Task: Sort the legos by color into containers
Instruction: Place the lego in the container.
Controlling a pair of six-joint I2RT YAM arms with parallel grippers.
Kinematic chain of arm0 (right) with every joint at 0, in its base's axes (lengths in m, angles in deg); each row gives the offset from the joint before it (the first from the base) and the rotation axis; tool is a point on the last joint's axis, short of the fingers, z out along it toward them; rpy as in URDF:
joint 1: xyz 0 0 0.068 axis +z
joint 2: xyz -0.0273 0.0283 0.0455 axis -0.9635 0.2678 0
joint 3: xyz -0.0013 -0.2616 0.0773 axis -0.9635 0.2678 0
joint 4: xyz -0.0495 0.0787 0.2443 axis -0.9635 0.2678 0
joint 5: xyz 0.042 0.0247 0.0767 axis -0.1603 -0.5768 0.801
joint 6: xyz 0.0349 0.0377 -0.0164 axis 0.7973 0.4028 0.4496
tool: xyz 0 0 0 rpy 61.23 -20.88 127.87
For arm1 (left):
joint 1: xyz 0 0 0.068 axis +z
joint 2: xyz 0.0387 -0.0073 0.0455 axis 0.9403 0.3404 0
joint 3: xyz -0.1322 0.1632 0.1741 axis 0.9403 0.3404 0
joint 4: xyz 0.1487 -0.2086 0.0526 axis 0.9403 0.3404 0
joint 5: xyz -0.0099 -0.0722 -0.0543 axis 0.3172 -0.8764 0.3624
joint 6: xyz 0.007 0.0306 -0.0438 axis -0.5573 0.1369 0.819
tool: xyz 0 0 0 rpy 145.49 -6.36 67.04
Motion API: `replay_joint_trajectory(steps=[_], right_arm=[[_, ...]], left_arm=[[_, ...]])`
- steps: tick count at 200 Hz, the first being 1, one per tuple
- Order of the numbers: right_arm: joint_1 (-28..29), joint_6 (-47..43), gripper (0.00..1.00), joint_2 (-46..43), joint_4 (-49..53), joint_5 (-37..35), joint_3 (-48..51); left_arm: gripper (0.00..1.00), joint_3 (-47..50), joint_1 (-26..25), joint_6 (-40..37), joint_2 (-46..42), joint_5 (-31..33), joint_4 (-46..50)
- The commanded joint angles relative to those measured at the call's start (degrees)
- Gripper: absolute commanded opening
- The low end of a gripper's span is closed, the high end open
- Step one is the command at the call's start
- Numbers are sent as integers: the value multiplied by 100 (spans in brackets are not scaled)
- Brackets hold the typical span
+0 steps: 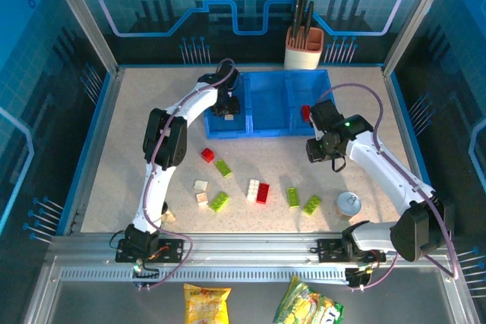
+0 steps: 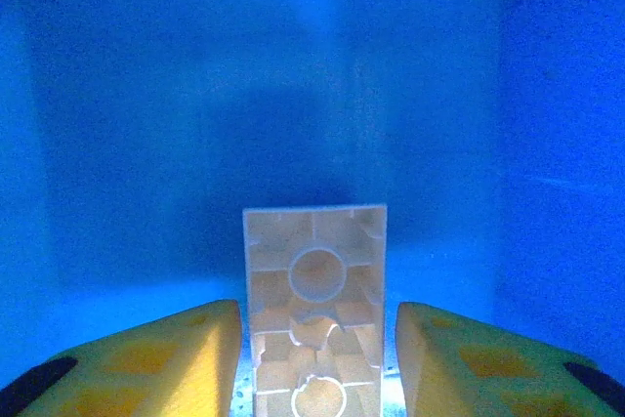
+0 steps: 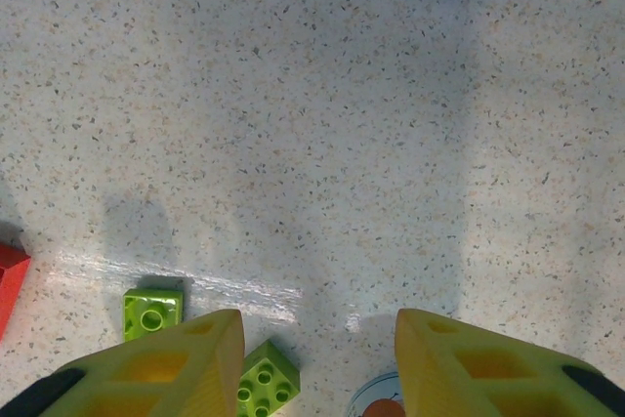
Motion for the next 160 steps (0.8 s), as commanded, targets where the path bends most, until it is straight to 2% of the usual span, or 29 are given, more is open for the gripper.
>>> replay_joint_trajectory(steps=[1, 85, 160], right_arm=[[166, 179, 46, -85, 206, -99, -225], [818, 732, 46, 109, 142, -184, -195], [1645, 1892, 46, 516, -127, -325, -2]], left_arm=[[48, -221, 19, -125, -117, -132, 96], [49, -104, 19, -247, -806, -275, 177], [49, 920, 52, -374, -1868, -346, -22]])
